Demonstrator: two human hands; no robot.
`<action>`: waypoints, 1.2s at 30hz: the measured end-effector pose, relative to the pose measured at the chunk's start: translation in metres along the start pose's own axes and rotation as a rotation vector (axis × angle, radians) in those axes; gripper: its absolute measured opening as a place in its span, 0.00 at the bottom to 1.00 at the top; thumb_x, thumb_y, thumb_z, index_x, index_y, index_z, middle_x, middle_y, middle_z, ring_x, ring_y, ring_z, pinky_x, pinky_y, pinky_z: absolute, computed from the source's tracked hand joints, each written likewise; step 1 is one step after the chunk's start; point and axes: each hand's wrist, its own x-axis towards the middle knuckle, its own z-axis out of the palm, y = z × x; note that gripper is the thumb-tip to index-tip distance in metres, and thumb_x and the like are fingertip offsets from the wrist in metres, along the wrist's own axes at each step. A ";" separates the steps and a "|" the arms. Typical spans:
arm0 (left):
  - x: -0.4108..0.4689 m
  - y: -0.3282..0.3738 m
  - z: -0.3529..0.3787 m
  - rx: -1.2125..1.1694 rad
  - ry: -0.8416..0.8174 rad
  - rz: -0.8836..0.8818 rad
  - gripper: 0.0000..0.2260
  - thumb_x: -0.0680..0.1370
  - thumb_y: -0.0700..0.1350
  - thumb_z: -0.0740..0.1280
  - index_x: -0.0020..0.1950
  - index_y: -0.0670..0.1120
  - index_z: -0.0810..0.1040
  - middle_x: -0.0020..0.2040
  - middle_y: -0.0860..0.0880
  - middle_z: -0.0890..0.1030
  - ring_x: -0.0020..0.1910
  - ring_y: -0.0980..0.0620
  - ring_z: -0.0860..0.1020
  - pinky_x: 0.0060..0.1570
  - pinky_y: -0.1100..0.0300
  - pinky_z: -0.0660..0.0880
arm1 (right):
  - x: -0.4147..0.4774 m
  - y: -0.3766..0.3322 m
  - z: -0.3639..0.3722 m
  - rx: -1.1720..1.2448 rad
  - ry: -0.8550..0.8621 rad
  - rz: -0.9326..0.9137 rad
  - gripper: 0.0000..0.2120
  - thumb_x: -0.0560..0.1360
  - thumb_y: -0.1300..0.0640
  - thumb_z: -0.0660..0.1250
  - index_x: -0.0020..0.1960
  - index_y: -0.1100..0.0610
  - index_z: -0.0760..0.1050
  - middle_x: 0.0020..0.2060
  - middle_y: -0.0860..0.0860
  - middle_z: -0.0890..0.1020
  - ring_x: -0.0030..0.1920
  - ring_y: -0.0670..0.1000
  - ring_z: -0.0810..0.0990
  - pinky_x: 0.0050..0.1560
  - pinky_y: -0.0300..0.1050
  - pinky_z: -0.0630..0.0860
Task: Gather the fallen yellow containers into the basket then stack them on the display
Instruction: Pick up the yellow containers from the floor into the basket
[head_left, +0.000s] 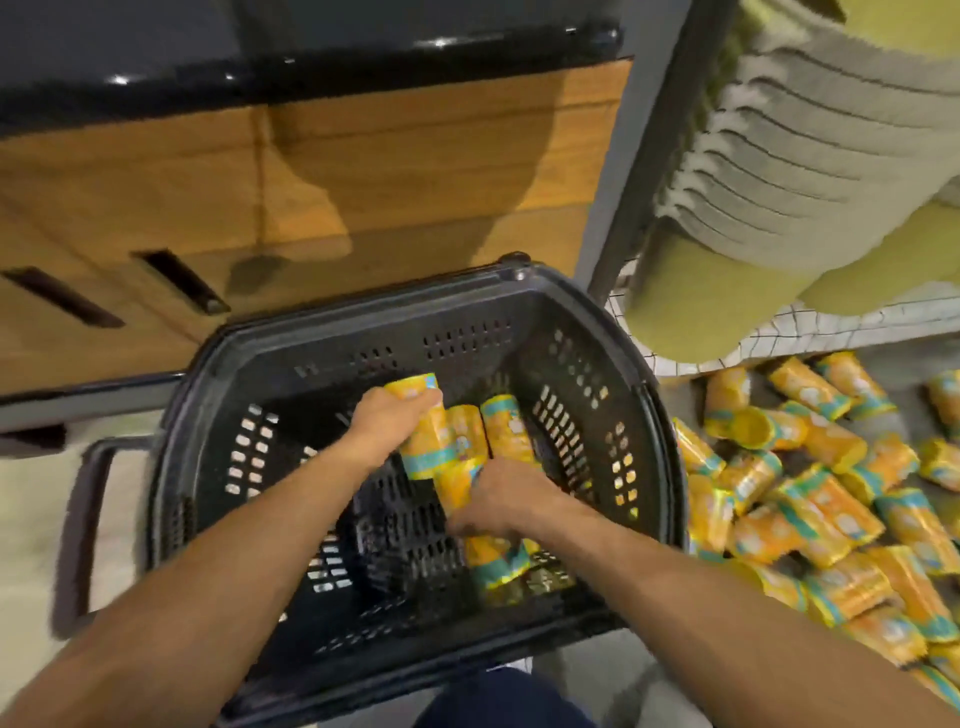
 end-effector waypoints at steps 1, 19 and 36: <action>0.011 -0.012 -0.001 -0.004 0.021 -0.027 0.17 0.70 0.58 0.79 0.41 0.45 0.82 0.49 0.43 0.86 0.48 0.46 0.85 0.49 0.50 0.82 | 0.015 -0.010 0.008 -0.030 -0.051 -0.003 0.27 0.72 0.39 0.72 0.58 0.59 0.80 0.55 0.58 0.82 0.58 0.59 0.82 0.48 0.47 0.74; 0.104 -0.099 0.051 -0.071 -0.157 -0.240 0.37 0.69 0.74 0.71 0.55 0.40 0.83 0.53 0.44 0.85 0.49 0.46 0.83 0.45 0.54 0.80 | 0.131 -0.022 0.097 -0.417 -0.180 0.010 0.23 0.83 0.39 0.62 0.73 0.50 0.74 0.68 0.54 0.78 0.66 0.57 0.79 0.55 0.51 0.76; 0.067 -0.054 0.041 0.045 -0.114 -0.111 0.13 0.75 0.53 0.72 0.51 0.43 0.84 0.46 0.44 0.85 0.46 0.45 0.82 0.48 0.52 0.80 | 0.107 0.005 0.015 0.028 -0.088 0.120 0.07 0.79 0.55 0.66 0.46 0.57 0.77 0.55 0.58 0.85 0.56 0.60 0.84 0.47 0.46 0.77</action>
